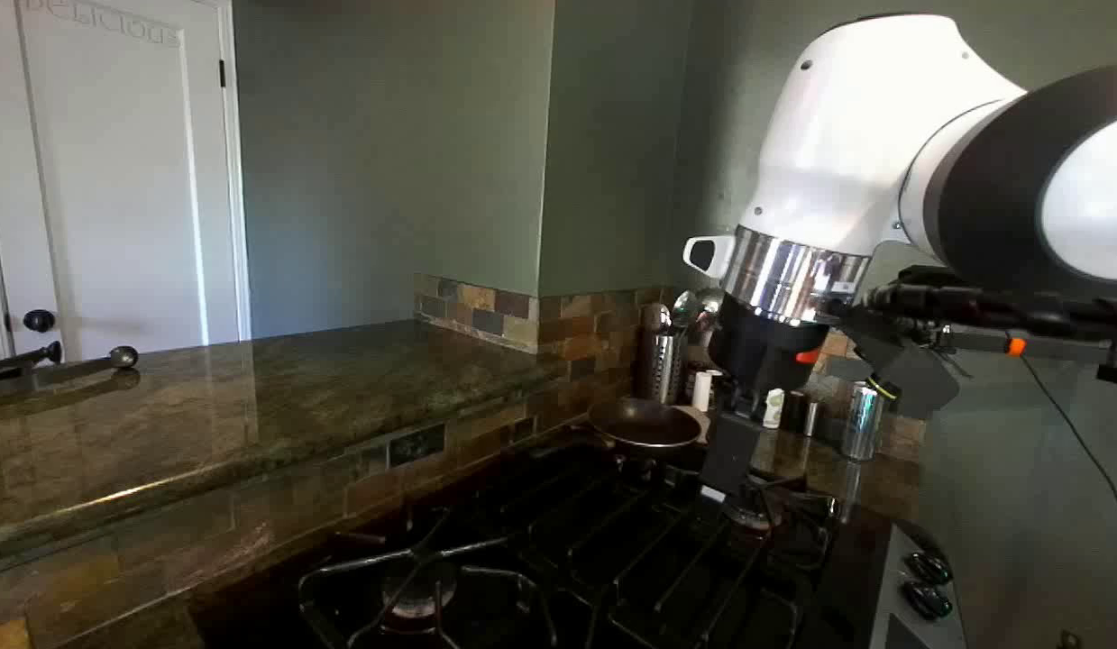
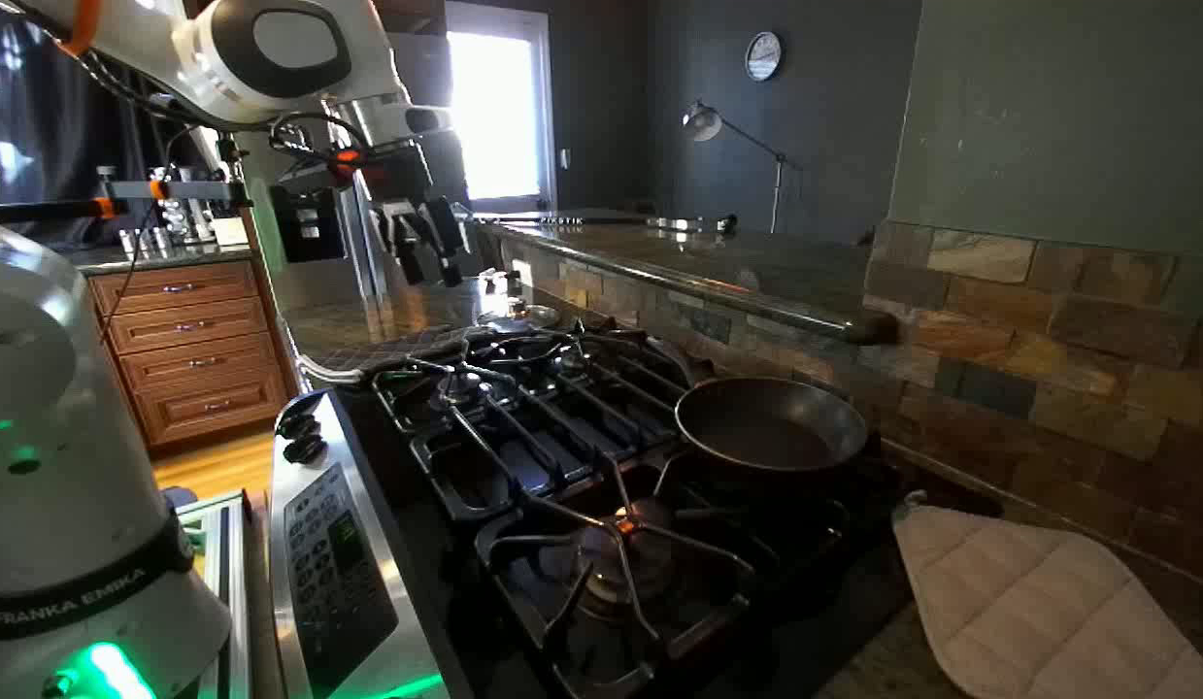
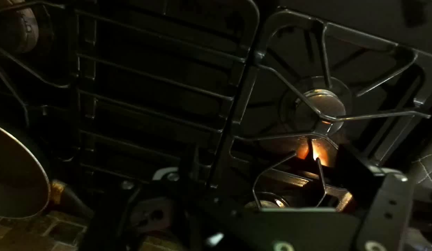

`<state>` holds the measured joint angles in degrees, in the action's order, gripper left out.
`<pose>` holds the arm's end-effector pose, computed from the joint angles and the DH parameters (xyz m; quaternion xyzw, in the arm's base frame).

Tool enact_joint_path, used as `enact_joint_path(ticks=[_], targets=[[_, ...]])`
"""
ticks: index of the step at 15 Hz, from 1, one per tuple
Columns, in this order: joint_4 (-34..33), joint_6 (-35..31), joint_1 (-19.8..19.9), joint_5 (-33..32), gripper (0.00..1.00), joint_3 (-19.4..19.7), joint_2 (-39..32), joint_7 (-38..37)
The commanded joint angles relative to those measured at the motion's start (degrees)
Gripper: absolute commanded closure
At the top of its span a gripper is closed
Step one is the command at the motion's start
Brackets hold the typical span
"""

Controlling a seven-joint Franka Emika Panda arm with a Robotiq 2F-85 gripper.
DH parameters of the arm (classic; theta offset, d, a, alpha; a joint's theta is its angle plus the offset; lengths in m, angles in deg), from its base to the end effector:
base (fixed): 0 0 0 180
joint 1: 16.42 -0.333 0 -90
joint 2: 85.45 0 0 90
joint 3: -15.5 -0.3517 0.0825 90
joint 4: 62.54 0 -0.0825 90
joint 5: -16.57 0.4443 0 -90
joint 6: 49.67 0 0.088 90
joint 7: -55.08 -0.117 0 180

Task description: Move the pan to the bottom right stove top

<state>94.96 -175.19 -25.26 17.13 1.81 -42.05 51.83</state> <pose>0.3431 0.1356 0.4351 0.9828 0.1400 0.1053 0.0579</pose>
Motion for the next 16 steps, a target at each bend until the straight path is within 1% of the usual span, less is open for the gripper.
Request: enact_joint_path(ticks=[1, 5, 6, 10, 13, 14, 16], targets=[[-0.1, 0.2, -0.8, -0.7, 0.00, 0.8, -0.1, -0.6], [-0.1, 0.2, -0.8, -0.7, 0.00, 0.8, -0.2, -0.6], [-0.1, -0.1, 0.9, -1.4, 0.00, 1.0, -0.5, -2.0], [-0.2, -1.7, 8.6, -3.6, 0.00, 4.4, -0.8, -6.8], [-0.1, -5.6, 14.7, -5.6, 0.00, 7.1, -2.3, -9.3], [-0.1, -5.8, 16.3, -5.3, 0.00, 8.3, -2.5, -10.0], [-0.1, -6.1, 18.3, -4.4, 0.00, 9.0, -2.5, -12.2]])
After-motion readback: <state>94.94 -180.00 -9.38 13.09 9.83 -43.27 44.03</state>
